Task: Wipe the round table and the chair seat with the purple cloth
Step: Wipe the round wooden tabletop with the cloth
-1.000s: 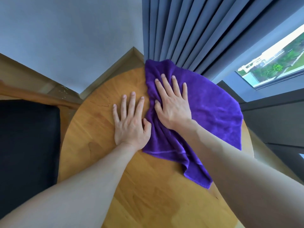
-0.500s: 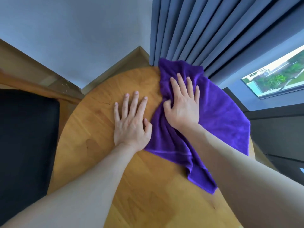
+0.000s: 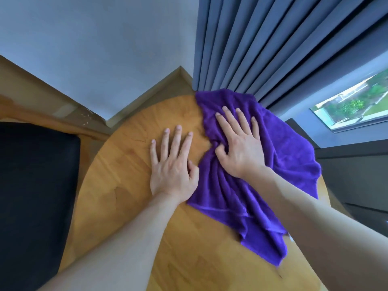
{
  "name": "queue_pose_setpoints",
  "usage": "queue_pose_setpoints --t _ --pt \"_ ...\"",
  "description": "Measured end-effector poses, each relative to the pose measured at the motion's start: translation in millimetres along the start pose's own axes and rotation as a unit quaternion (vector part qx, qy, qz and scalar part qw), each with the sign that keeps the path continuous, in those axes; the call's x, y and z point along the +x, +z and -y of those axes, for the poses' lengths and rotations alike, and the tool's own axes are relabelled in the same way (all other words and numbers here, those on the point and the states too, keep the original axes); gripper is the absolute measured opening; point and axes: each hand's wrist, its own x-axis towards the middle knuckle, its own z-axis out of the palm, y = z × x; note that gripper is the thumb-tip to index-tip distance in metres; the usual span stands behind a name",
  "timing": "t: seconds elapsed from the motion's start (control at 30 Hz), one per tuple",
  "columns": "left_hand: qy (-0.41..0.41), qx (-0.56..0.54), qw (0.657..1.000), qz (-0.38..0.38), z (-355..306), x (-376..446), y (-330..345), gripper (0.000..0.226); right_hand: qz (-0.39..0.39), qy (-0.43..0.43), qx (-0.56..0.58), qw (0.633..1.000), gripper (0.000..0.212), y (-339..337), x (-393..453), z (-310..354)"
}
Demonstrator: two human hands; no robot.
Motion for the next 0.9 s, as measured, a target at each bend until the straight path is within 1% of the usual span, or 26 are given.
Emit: queue_pose_setpoints --t 0.07,0.1,0.17,0.23,0.33,0.47,0.5,0.53,0.6,0.67,0.73,0.8,0.83,0.9 --pt "-0.001 0.003 1.000 0.002 0.7 0.1 0.2 0.076 -0.026 0.084 0.017 0.996 0.078 7.8 12.7 30.5" --pt "0.000 0.005 1.000 0.003 1.2 0.3 0.3 0.076 -0.035 0.109 0.025 0.993 0.078 11.3 15.4 43.7" --pt "0.002 0.010 1.000 0.002 1.7 0.0 1.0 0.077 -0.036 0.124 0.038 0.991 0.077 15.4 13.2 58.3" --pt "0.005 0.018 1.000 0.000 1.7 -1.1 0.8 0.077 -0.025 0.093 0.045 0.994 0.073 16.3 3.0 60.2" --pt "0.008 0.020 1.000 0.004 1.0 -1.7 0.4 0.072 0.005 0.005 0.057 0.998 0.071 14.3 -18.7 48.0" --pt "0.003 0.004 1.000 0.001 -0.1 0.6 0.0 0.076 0.042 -0.121 0.041 0.991 0.073 4.3 -33.5 1.9" --pt "0.002 0.001 1.000 0.000 -0.1 0.8 -0.1 0.078 0.042 -0.130 0.031 0.990 0.074 1.1 -30.2 -8.3" --pt "0.001 0.000 1.000 0.000 0.3 0.9 -0.1 0.080 0.037 -0.117 0.027 0.992 0.075 -1.0 -24.2 -13.7" --pt "-0.001 -0.001 1.000 0.003 0.6 1.1 0.1 0.082 0.015 -0.041 0.028 0.999 0.074 -1.8 -9.7 -7.6" --pt "-0.002 0.001 1.000 0.005 1.1 0.1 -0.3 0.081 -0.007 0.035 0.027 0.999 0.075 2.1 4.3 13.3" --pt "-0.001 0.008 1.000 0.010 1.7 -0.6 -1.2 0.080 -0.021 0.079 0.033 0.996 0.075 7.5 11.9 33.7" --pt "0.001 0.011 1.000 0.012 1.7 -1.3 -1.4 0.081 -0.020 0.089 0.040 0.995 0.073 11.2 7.9 44.3" --pt "0.002 0.010 1.000 0.012 1.5 -1.3 -1.6 0.080 -0.015 0.076 0.042 0.996 0.073 12.0 1.7 45.6" --pt "0.002 0.006 1.000 0.008 0.4 -1.2 -2.6 0.079 0.004 0.021 0.049 0.999 0.072 11.3 -14.5 39.6"
